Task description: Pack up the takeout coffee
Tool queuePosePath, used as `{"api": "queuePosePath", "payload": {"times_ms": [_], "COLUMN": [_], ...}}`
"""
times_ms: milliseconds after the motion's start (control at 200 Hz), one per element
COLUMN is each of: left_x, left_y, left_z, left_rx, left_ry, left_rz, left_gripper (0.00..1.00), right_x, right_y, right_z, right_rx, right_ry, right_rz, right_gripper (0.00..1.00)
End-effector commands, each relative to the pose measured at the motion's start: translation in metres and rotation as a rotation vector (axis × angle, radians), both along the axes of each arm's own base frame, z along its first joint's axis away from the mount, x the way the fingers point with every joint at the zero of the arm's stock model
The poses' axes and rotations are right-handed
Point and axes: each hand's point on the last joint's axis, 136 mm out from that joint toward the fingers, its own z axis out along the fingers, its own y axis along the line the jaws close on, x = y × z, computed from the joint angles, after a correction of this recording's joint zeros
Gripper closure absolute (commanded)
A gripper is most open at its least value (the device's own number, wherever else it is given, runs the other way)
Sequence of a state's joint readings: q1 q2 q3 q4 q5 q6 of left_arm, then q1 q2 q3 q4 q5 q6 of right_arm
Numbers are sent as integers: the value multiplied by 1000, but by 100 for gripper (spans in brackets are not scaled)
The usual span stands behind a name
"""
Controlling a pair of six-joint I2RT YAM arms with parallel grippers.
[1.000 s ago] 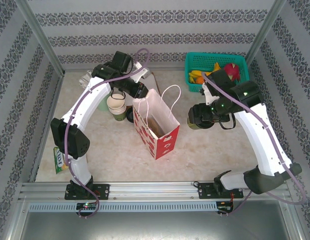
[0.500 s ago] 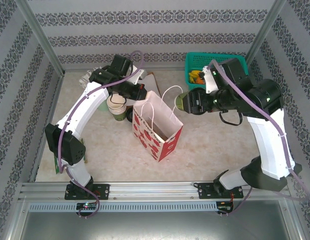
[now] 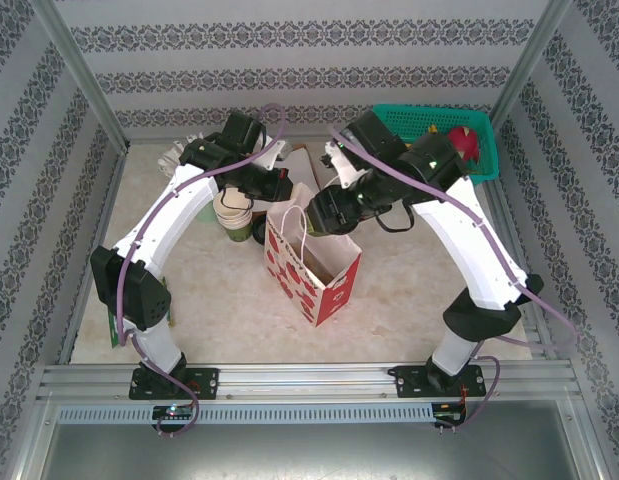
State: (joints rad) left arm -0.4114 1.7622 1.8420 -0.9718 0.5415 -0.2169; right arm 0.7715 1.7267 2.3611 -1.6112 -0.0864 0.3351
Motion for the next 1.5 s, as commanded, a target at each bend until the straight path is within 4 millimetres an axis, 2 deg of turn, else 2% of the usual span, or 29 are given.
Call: {"api": "queuePosePath", "payload": {"times_ms": [0,160,260,365,505,699,889,1309,1494], "left_x": [3,8,12,13,12,7,2,-8,-8], "left_y": [-3,-2,1,4,4,1,6,3,2], "left_z": [-1,-5,-5,-3,2,2,7,19,15], "left_rx": [-13,-41,-66,-95,-115,-122,-103,-135,-136], "left_ry": [15,40,44,34,16,-1,-57,-142,-123], "left_rz": [35,89,123,140,144,90,51,-28,-24], "left_gripper": [100,100,100,100,100,100,100,100,100], "right_x": [-22,-28,-29,-32,-31,-24,-17,-16,-14], "right_y": [-6,19,21,37,45,26,2,3,4], "right_z": [-17,-22,-29,-36,-47,-66,-76,-90,-96], "right_rx": [-102,-32,-25,65,111,29,-95,-208,-269], "right_ry": [93,135,150,192,218,230,207,221,228], "right_rz": [28,53,30,23,-6,-77,-135,-71,-16], "right_gripper": [32,31,31,31,32,32,32,32,33]}}
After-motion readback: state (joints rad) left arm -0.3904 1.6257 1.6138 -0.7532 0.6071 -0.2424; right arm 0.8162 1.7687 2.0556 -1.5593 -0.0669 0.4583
